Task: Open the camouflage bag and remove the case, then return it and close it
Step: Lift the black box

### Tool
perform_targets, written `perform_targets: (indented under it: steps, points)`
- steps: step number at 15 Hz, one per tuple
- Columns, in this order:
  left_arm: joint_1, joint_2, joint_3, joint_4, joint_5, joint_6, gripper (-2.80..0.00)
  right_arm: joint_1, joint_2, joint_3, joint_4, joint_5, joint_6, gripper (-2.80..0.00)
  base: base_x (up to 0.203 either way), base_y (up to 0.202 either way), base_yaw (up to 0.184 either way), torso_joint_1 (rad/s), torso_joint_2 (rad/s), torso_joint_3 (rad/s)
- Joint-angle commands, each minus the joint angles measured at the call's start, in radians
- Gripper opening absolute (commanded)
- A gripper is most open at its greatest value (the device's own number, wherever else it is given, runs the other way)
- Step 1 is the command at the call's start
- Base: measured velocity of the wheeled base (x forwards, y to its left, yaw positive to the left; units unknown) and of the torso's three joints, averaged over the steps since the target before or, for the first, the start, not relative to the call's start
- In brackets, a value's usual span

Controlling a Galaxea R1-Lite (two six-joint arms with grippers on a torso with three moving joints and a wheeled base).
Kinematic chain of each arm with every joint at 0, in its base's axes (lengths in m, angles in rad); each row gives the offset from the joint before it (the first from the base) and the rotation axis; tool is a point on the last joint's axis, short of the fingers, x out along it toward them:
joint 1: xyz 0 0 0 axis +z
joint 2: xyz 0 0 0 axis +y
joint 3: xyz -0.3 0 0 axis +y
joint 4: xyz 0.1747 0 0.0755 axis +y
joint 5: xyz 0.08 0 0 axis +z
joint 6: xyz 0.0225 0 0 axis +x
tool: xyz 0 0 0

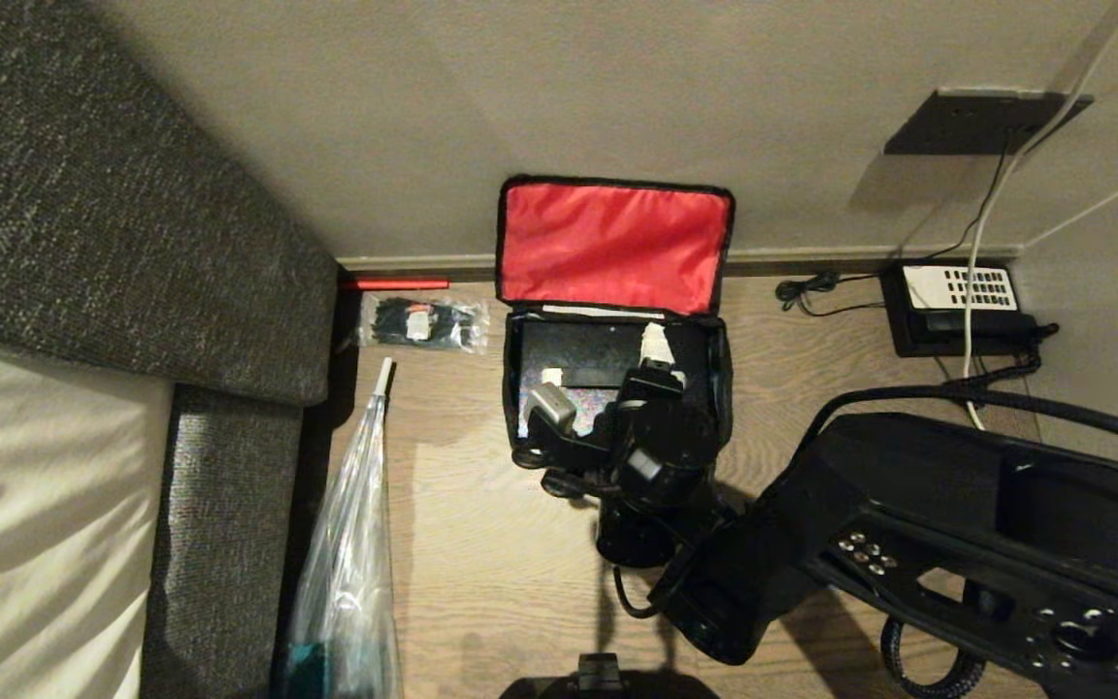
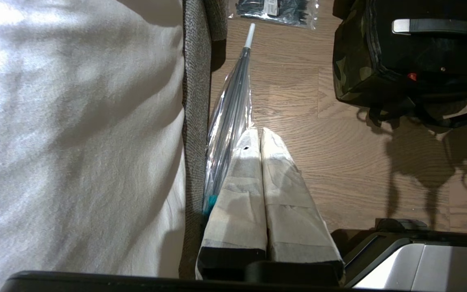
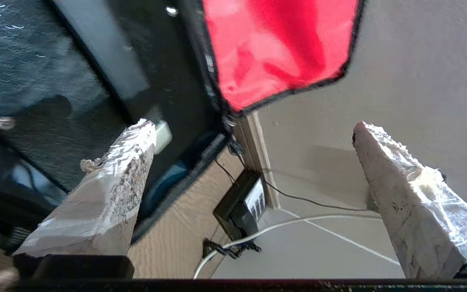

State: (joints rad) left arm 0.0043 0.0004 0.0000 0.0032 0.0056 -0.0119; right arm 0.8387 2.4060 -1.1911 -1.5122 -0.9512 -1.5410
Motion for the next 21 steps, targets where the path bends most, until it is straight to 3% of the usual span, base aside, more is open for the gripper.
perform_targets:
  steps: [1, 4, 8, 11, 16, 21]
  points:
    - [0.000, -0.002, 0.003, 0.000, 0.000, 0.000, -2.80, -0.008, 0.066, -0.008, -0.018, 0.022, -0.021, 0.00, 0.000, 0.000, 0.000, 0.000, 0.00, 0.000]
    - [0.000, -0.002, 0.002, -0.002, 0.000, 0.000, -2.80, -0.028, 0.123, -0.075, -0.018, 0.083, -0.035, 0.00, 0.000, 0.000, 0.000, 0.000, 0.00, 0.000]
    - [0.000, -0.002, 0.003, 0.000, 0.000, 0.000, -2.80, -0.113, 0.202, -0.209, -0.018, 0.210, -0.117, 0.00, 0.000, 0.000, 0.000, 0.000, 0.00, 0.000]
    - [0.000, -0.002, 0.003, -0.002, 0.000, 0.000, -2.80, -0.156, 0.226, -0.309, 0.050, 0.233, -0.145, 0.00, 0.000, 0.000, 0.000, 0.000, 0.00, 0.000]
    - [0.000, -0.002, 0.003, -0.002, 0.000, 0.000, -2.80, -0.162, 0.226, -0.281, 0.095, 0.232, -0.145, 0.00, 0.000, 0.000, 0.000, 0.000, 0.00, 0.000]
    - [0.002, -0.002, 0.002, 0.000, 0.000, 0.000, -2.80, -0.136, 0.113, -0.119, 0.117, 0.230, -0.132, 0.00, 0.000, 0.000, 0.000, 0.000, 0.00, 0.000]
